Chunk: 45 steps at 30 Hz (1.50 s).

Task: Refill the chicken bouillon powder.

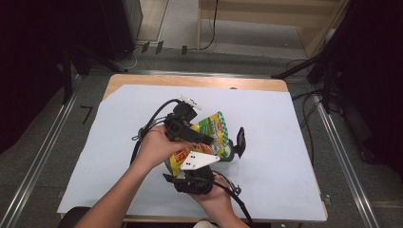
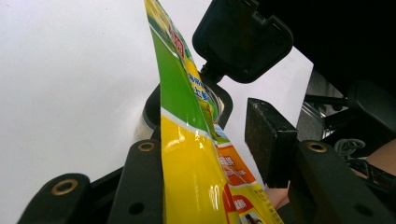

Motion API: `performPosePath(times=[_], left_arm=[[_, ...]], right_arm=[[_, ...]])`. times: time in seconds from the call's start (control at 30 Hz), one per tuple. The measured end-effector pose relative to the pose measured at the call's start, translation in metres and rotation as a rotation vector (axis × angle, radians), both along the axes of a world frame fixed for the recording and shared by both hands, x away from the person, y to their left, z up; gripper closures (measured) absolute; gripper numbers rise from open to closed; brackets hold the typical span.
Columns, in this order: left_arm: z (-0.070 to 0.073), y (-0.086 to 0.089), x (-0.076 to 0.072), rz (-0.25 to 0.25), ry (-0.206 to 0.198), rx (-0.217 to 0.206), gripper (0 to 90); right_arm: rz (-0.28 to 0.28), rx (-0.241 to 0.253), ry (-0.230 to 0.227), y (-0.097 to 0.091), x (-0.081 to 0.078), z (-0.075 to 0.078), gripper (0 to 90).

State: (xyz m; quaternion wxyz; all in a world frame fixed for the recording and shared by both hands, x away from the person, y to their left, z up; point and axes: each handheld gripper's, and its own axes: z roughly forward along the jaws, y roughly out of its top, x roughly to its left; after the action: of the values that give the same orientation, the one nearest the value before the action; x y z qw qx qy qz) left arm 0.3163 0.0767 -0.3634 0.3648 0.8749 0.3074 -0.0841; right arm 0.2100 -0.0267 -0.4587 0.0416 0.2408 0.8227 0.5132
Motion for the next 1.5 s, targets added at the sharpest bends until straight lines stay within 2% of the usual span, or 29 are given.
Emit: performPosePath(times=[0.27,0.37,0.5,0.6,0.73,0.97,1.17,1.27,1.33,1.4,1.5], left_arm=[[0.001,0.003,0.001,0.010,-0.001,-0.011,61.4],[0.000,0.003,0.001,0.006,0.004,-0.007,63.0],[0.000,0.004,-0.001,0.007,-0.019,0.019,69.4],[0.001,0.006,0.000,0.024,-0.010,0.028,74.1],[0.004,0.008,-0.001,0.036,-0.013,0.017,78.3],[0.005,0.010,-0.002,0.054,-0.010,0.015,79.2],[0.004,0.010,0.002,0.068,0.017,0.013,79.6],[0.004,0.012,0.003,0.067,0.023,0.008,76.4],[0.004,0.012,0.003,0.099,0.028,0.010,73.8],[0.004,0.011,0.003,0.110,0.023,0.015,73.2],[0.004,0.011,0.003,0.096,0.018,0.020,72.2]], right_arm=[[0.003,0.036,0.028,0.001,0.000,0.002,62.0],[-0.002,0.028,0.029,0.001,0.001,0.001,62.2],[0.000,0.008,0.010,0.003,0.001,0.000,62.1],[0.013,0.003,0.007,0.004,0.001,0.000,61.9],[0.033,-0.007,-0.007,0.006,0.000,0.002,61.0],[0.045,-0.043,-0.047,0.010,0.000,0.002,63.7],[0.036,-0.015,-0.027,0.009,0.002,0.002,64.2],[0.031,0.001,-0.014,0.008,0.003,0.002,64.0],[0.027,0.016,-0.004,0.007,0.004,0.002,63.9],[0.021,0.019,0.002,0.005,0.005,0.003,63.9],[0.019,0.013,0.002,0.005,0.006,0.002,63.9]])
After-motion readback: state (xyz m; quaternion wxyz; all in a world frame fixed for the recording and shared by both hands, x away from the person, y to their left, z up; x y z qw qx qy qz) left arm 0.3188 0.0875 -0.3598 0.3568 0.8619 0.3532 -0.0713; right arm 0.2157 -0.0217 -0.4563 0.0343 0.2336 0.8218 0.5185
